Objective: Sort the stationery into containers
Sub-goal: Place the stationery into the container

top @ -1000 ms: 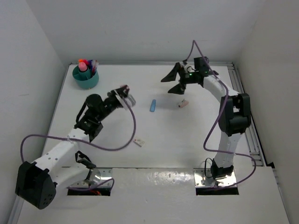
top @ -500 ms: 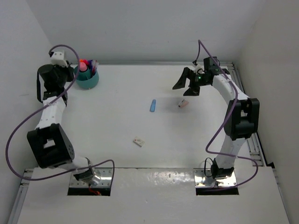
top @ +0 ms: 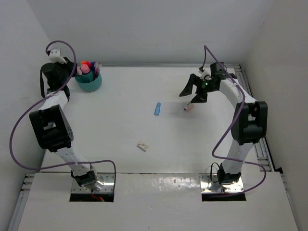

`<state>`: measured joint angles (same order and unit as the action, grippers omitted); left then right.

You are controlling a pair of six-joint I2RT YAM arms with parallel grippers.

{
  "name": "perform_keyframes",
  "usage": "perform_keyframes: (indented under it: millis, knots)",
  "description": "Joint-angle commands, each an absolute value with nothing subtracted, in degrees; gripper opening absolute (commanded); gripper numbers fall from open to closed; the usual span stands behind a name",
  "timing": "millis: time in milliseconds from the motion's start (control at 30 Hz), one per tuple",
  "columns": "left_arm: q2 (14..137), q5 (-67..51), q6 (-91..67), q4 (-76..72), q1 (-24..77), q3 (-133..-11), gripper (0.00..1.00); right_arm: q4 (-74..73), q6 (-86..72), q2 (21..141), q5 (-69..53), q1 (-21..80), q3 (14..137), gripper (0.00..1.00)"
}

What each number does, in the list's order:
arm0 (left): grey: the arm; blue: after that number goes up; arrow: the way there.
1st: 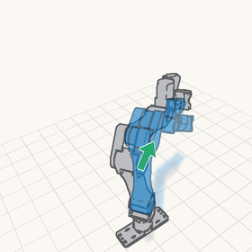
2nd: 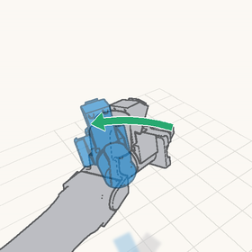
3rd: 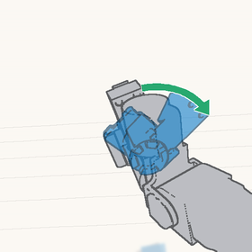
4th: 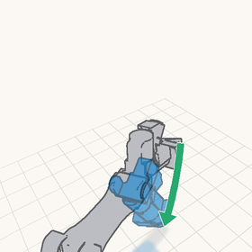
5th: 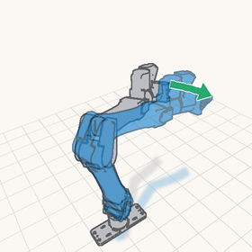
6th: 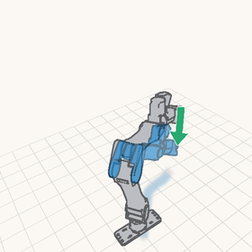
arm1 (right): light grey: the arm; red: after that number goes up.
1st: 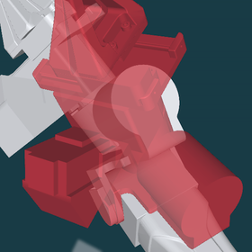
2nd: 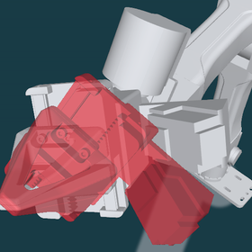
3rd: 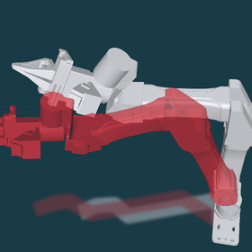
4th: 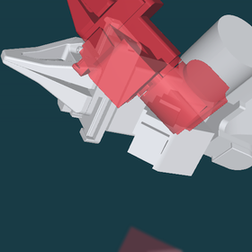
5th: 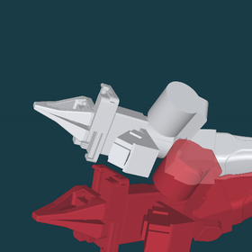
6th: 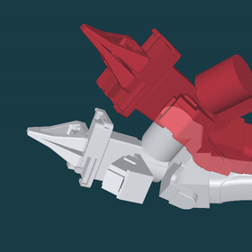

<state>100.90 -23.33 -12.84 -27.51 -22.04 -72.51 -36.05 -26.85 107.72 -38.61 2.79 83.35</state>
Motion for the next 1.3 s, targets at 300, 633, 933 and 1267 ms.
perform_keyframes:
  millis: [300, 633, 933, 1267]
  knots:
    - [107.92, -15.47, -16.34, -34.10, -20.57, -76.11, 0.00, -37.35, -24.87, 104.15, -38.50, 0.26, 82.18, 0.92]
    - [110.56, -11.96, -15.91, -32.43, -18.11, -76.55, 0.00, -37.35, -24.70, 104.41, -38.50, 0.26, 82.00, 0.92]
    - [112.23, -7.65, -12.48, -30.59, -14.94, -76.73, 0.00, -37.79, -24.35, 103.36, -38.50, -2.11, 81.39, 0.91]
    - [112.85, -9.93, -14.94, -32.08, -13.10, -77.17, 0.00, -37.71, -24.35, 103.10, -38.67, -2.64, 80.51, 0.91]
